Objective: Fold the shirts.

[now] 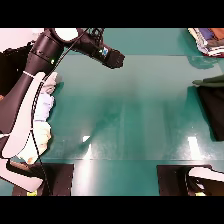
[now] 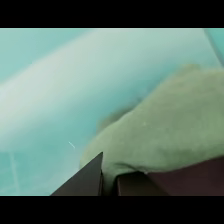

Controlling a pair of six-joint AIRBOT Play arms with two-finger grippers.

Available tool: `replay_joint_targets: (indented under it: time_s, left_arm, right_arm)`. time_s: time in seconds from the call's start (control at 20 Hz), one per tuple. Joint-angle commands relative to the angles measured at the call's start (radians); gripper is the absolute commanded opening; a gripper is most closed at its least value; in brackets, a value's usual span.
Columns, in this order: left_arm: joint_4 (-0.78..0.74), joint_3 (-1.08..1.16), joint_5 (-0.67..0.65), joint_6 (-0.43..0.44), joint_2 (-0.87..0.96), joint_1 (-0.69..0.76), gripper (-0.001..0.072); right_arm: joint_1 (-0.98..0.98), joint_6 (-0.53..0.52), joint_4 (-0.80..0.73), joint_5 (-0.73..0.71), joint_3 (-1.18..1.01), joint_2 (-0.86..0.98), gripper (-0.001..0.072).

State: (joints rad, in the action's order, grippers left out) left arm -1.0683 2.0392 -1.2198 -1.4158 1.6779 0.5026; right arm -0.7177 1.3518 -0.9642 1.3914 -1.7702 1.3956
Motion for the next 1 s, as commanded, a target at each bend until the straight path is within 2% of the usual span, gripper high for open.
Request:
replay_joint_targets:
  time_s: [0.0,0.15,0.2,0.25,0.3,0.4,0.55,0.7,0.85,0.95]
  left_arm:
    - [-0.002,0.0,-0.013,0.012,0.001,0.0,0.0025]
    - [-0.002,0.0,-0.016,0.032,0.001,0.0,0.0026]
    - [-0.002,0.0,-0.019,0.036,0.001,0.0,0.0026]
    - [-0.002,0.0,-0.022,0.036,0.001,0.0,0.0025]
    - [-0.002,0.0,-0.023,0.036,0.001,0.0,0.0025]
    - [-0.002,0.0,-0.023,0.036,0.001,0.0,0.0025]
    - [-0.002,0.0,-0.023,0.036,0.001,0.0,0.0026]
    - [-0.001,0.0,-0.022,0.036,0.001,0.0,0.0026]
    - [0.0,0.0,-0.022,0.035,0.001,0.0,0.0026]
    - [0.0,0.0,-0.012,0.035,0.001,0.0,0.0026]
  right_arm:
    - [-0.069,0.002,-0.139,0.058,0.153,-0.093,0.0016]
    - [-0.129,0.002,-0.291,0.095,0.322,-0.158,0.002]
    - [-0.153,0.002,-0.346,0.106,0.374,-0.177,0.0076]
    - [-0.175,0.002,-0.386,0.113,0.417,-0.192,0.0241]
    - [-0.2,0.002,-0.41,0.123,0.457,-0.206,0.0371]
    - [-0.248,0.003,-0.415,0.129,0.51,-0.232,0.0475]
    - [-0.267,0.003,-0.385,0.108,0.51,-0.263,0.0481]
    - [-0.211,0.003,-0.171,0.094,0.438,-0.275,0.0479]
    - [-0.026,0.003,0.041,0.115,0.373,-0.275,0.0478]
    - [0.141,0.002,0.081,0.107,0.348,-0.274,0.0477]
